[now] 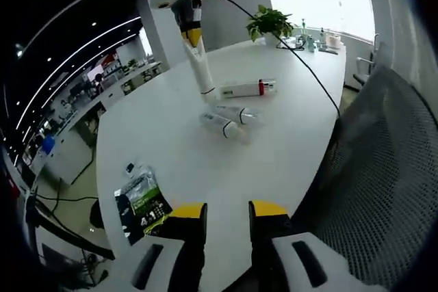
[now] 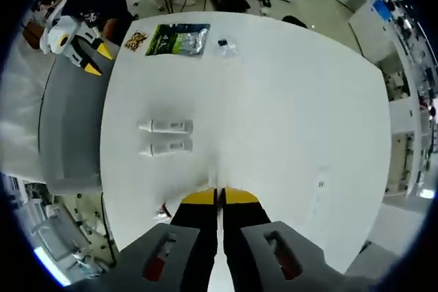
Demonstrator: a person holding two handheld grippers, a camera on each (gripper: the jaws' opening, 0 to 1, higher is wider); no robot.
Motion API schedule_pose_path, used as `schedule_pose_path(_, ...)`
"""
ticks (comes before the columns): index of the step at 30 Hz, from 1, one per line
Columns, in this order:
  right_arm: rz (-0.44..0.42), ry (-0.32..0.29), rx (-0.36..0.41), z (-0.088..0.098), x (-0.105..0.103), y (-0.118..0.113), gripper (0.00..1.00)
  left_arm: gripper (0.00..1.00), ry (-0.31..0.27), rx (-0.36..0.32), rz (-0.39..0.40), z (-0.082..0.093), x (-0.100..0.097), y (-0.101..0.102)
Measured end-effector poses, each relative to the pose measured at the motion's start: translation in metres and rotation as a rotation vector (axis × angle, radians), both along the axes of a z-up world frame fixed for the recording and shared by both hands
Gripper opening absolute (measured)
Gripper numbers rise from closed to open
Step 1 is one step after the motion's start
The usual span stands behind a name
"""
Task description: Arrange the skincare products in the storage area until every visible bottle or jar stands upright without overlapping.
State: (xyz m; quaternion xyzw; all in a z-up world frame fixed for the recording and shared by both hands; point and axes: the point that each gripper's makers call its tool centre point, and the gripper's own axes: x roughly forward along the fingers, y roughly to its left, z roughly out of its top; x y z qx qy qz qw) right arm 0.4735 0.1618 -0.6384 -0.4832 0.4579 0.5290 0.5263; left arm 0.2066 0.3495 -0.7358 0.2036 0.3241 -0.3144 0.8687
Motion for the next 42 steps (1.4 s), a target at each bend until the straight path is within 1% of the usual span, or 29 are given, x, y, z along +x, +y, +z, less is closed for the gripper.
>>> schedule_pose_path(5, -0.030, 0.018, 0.005, -0.005, 0.007, -0.001, 0.00, 0.24, 0.010, 0.005, -0.004, -0.002, -0.001, 0.000)
schedule_pose_path(7, -0.046, 0.019, -0.007, -0.008, 0.009, -0.002, 0.00, 0.24, 0.015, 0.005, -0.006, -0.003, -0.001, -0.001)
schedule_pose_path(8, -0.056, 0.018, 0.017, -0.008, 0.011, 0.003, 0.00, 0.24, 0.016, 0.006, -0.007, -0.003, -0.001, -0.001)
schedule_pose_path(9, -0.079, 0.030, 0.014, -0.008, 0.011, 0.004, 0.00, 0.24, 0.017, 0.007, -0.008, -0.004, -0.002, -0.001)
schedule_pose_path(11, -0.077, 0.036, 0.017, -0.007, 0.010, 0.005, 0.00, 0.24, 0.021, 0.006, -0.008, -0.004, -0.002, -0.001)
schedule_pose_path(13, -0.097, 0.046, 0.018, -0.007, 0.010, 0.004, 0.01, 0.24, 0.022, 0.006, -0.009, -0.004, -0.002, -0.001)
schedule_pose_path(16, -0.098, 0.056, 0.038, -0.007, 0.011, 0.002, 0.03, 0.24, 0.022, 0.006, -0.010, -0.005, -0.002, -0.002)
schedule_pose_path(17, -0.104, 0.054, 0.038, -0.006, 0.011, 0.001, 0.03, 0.24, 0.023, 0.006, -0.009, -0.005, -0.002, -0.002)
schedule_pose_path(20, -0.083, 0.014, 0.060, -0.003, 0.013, 0.002, 0.05, 0.24, 0.022, 0.005, -0.009, -0.005, -0.002, -0.002)
schedule_pose_path(22, -0.083, 0.022, 0.065, -0.001, 0.008, 0.001, 0.09, 0.24, 0.022, 0.005, -0.009, -0.005, -0.002, -0.002)
schedule_pose_path(24, -0.096, -0.003, 0.088, 0.001, 0.008, 0.000, 0.10, 0.24, 0.023, 0.007, -0.010, -0.005, -0.002, -0.002)
schedule_pose_path(26, -0.143, -0.020, 0.122, 0.009, 0.007, -0.002, 0.09, 0.24, 0.023, 0.007, -0.010, -0.005, -0.002, -0.002)
schedule_pose_path(28, -0.175, -0.074, 0.221, 0.023, 0.009, 0.003, 0.09, 0.24, 0.022, 0.007, -0.008, -0.005, -0.002, -0.001)
schedule_pose_path(30, -0.236, -0.096, 0.290, 0.035, 0.005, -0.001, 0.11, 0.24, 0.020, 0.006, -0.006, -0.005, -0.001, -0.001)
schedule_pose_path(33, -0.291, -0.116, 0.348, 0.046, -0.004, -0.010, 0.15, 0.24, 0.018, 0.005, -0.007, -0.004, -0.001, -0.001)
schedule_pose_path(34, -0.310, -0.148, 0.387, 0.053, -0.006, -0.014, 0.15, 0.24, 0.020, 0.008, -0.012, -0.005, -0.002, -0.002)
schedule_pose_path(35, -0.329, -0.158, 0.418, 0.058, -0.009, -0.016, 0.16, 0.24, 0.024, 0.011, -0.015, -0.006, -0.003, -0.002)
schedule_pose_path(36, -0.372, -0.176, 0.464, 0.065, -0.014, -0.020, 0.16, 0.24, 0.025, 0.012, -0.017, -0.006, -0.003, -0.003)
schedule_pose_path(38, -0.420, -0.209, 0.540, 0.078, -0.022, -0.026, 0.16, 0.24, 0.026, 0.012, -0.019, -0.006, -0.003, -0.003)
schedule_pose_path(40, -0.465, -0.280, 0.672, 0.103, -0.034, -0.035, 0.16, 0.24, 0.028, 0.014, -0.024, -0.007, -0.003, -0.004)
schedule_pose_path(42, -0.526, -0.300, 0.746, 0.116, -0.047, -0.046, 0.17, 0.24, 0.028, 0.019, -0.029, -0.007, -0.004, -0.004)
